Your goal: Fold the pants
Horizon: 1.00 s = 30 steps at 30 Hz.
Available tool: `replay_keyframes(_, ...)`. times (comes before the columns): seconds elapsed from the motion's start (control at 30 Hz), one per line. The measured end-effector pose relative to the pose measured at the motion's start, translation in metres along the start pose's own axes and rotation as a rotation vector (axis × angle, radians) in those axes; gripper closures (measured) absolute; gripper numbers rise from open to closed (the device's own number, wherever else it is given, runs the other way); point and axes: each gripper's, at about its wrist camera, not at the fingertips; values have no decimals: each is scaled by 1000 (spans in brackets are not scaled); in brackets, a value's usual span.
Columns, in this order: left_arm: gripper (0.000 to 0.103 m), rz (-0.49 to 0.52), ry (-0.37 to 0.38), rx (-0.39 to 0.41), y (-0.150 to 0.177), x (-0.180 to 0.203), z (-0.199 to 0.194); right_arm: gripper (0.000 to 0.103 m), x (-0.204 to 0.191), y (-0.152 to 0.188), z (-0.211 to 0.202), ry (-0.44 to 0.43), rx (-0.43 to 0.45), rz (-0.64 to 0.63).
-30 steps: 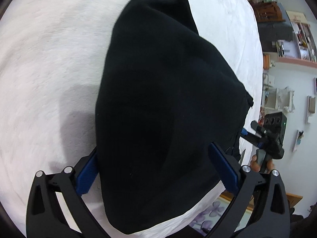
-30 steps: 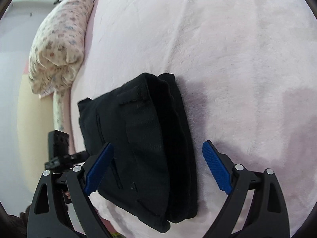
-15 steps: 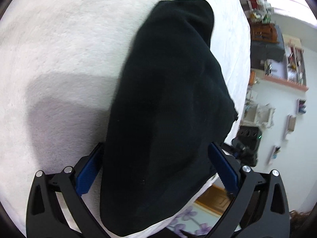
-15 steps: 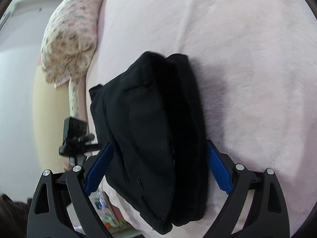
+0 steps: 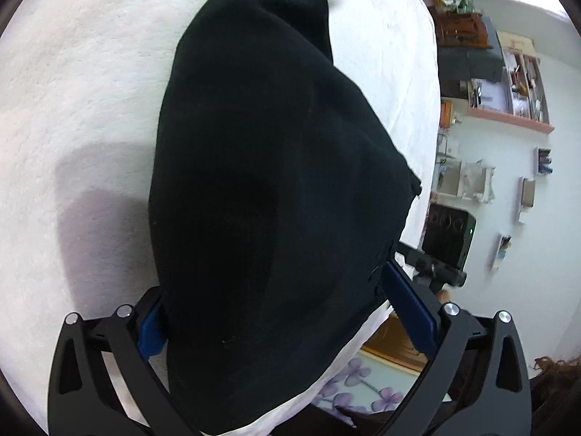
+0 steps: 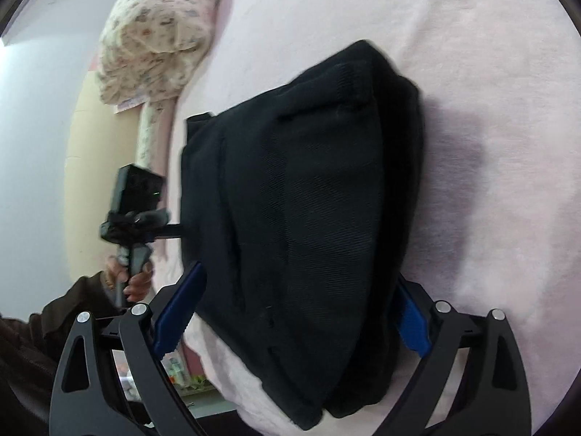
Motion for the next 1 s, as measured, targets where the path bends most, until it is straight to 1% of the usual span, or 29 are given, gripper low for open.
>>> replay_keyframes(0.13, 2, -79, 7, 1, -6, -9, 8, 8, 1, -1, 10, 46, 25, 21)
replay_keyframes(0.2, 2, -81, 0, -2, -5, -8, 9, 7, -2, 1, 13, 51, 22, 19)
replay_keyframes(0.27, 2, -50, 10, -21, -5, -2, 11, 7, -4, 3, 12, -44, 11, 25)
replay_keyframes(0.3, 2, -36, 6, -26, -5, -1, 12, 8, -3, 4, 10, -61, 11, 23)
replay_keyframes(0.33, 2, -25, 8, -32, -5, 0, 12, 10, 0, 3, 8, -54, 15, 31)
replay_keyframes(0.37, 2, -29, 17, -33, -6, -2, 12, 18, 5, 2, 9, -37, 22, 50)
replay_keyframes(0.4, 2, -48, 29, -32, -9, -4, 13, 30, 12, 2, 8, -29, 31, 79)
replay_keyframes(0.47, 2, -89, 55, -24, -10, -12, 13, 39, 24, 5, 3, -51, 68, 134)
replay_keyframes(0.5, 2, -93, 58, -22, -10, -12, 13, 42, 27, 7, 1, -61, 80, 145)
replay_keyframes(0.57, 2, -87, 57, -17, -9, -12, 14, 43, 27, 10, 0, -59, 94, 138)
replay_keyframes(0.67, 2, -101, 66, -10, -9, -12, 16, 43, 26, 10, 0, -61, 92, 139)
replay_keyframes(0.77, 3, -103, 64, 2, -8, -11, 15, 50, 23, 14, 0, -55, 102, 115)
replay_keyframes(0.83, 8, -98, 42, 16, -6, -11, 14, 55, 22, 14, -2, -63, 121, 94)
replay_keyframes(0.87, 16, -98, 27, 22, -5, -11, 12, 58, 24, 13, -3, -69, 131, 90)
replay_keyframes(0.9, 30, -103, 0, 29, -3, -12, 11, 61, 24, 12, -3, -79, 138, 91)
replay_keyframes(0.93, 39, -110, -27, 33, -2, -17, 9, 62, 23, 12, -2, -92, 147, 92)
replay_keyframes(0.97, 49, -134, -31, 37, 0, -22, 6, 63, 23, 12, -2, -99, 149, 89)
replay_keyframes(1.0, 54, -150, -20, 40, 0, -25, 5, 64, 21, 12, -1, -99, 150, 85)
Point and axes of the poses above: each gripper's, at about its wrist camera, not at the fingertips, and z roughly the way its jaws point, x to its right, y to its underside, and after that the axes turned 8 degrees about -y, right-handed
